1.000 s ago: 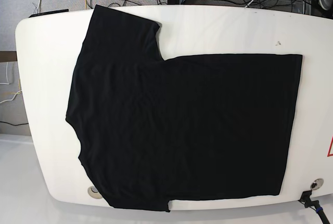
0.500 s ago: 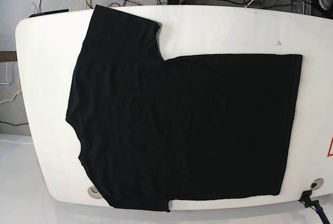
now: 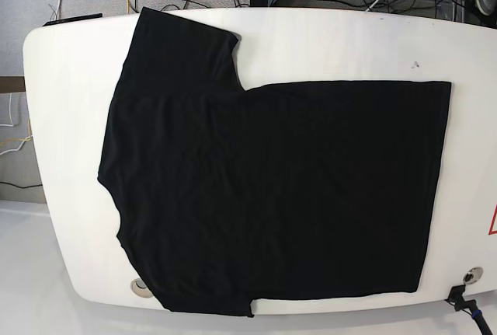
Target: Fold the T-shirt properly
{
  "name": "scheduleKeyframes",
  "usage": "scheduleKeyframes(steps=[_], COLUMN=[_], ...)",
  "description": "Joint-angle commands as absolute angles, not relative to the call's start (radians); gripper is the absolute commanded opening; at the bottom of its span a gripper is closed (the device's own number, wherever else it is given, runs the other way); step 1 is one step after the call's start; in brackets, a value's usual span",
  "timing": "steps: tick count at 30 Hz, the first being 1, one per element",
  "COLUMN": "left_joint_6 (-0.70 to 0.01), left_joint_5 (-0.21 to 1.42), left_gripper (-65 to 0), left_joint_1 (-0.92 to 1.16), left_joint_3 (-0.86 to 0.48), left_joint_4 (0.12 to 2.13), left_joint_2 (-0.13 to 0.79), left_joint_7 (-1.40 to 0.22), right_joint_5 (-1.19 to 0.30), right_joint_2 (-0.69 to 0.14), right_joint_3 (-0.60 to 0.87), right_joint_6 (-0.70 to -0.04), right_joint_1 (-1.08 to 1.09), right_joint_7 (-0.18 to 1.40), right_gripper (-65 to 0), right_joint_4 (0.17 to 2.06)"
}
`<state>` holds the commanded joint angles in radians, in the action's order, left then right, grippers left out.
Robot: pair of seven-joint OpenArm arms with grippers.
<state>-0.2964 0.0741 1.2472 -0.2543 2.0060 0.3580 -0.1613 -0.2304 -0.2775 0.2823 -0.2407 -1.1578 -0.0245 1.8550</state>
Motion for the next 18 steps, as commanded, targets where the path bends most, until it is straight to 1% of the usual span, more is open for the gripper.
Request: scheduleKeyframes(steps=[3,5,6,8,9,12,14,18], left_joint_6=[-0.300,-0.305,-0.304,-0.315,-0.299,-0.307,-0.305,-0.306], left_joint_5=[0.072,0.076,0.080,0.090,0.071,0.072,0.073,0.072], left_gripper=[-64.6,-64.0,-63.3,-59.8,-63.3,-61.3,-60.0,-57.8], left_joint_1=[1.265,1.259,1.248,1.232,1.257,1.244,1.228,1.206], left_joint_3=[-0.264,-0.264,-0.268,-0.275,-0.274,-0.276,-0.277,-0.280], left_joint_4=[2.058,2.069,2.072,2.086,2.090,2.131,2.153,2.184], left_joint_2=[0.360,0.363,0.360,0.354,0.355,0.347,0.339,0.327], left_joint_7=[-0.119,-0.115,-0.120,-0.137,-0.122,-0.145,-0.165,-0.172], right_joint_5=[-0.239,-0.251,-0.264,-0.301,-0.254,-0.247,-0.245,-0.226], right_joint_2=[-0.247,-0.222,-0.218,-0.214,-0.218,-0.212,-0.204,-0.175], right_joint_3=[0.337,0.378,0.397,0.426,0.380,0.380,0.381,0.381], right_joint_6=[-0.246,-0.248,-0.248,-0.239,-0.263,-0.260,-0.259,-0.253], right_joint_1=[-1.154,-1.146,-1.136,-1.117,-1.143,-1.110,-1.070,-0.998], right_joint_7=[0.009,0.039,0.060,0.099,0.059,0.094,0.130,0.204], right_gripper=[-65.0,-65.0,-64.0,-56.6,-65.0,-64.6,-62.5,-55.0], right_joint_4=[1.939,1.990,2.018,2.041,1.982,2.000,2.001,1.999])
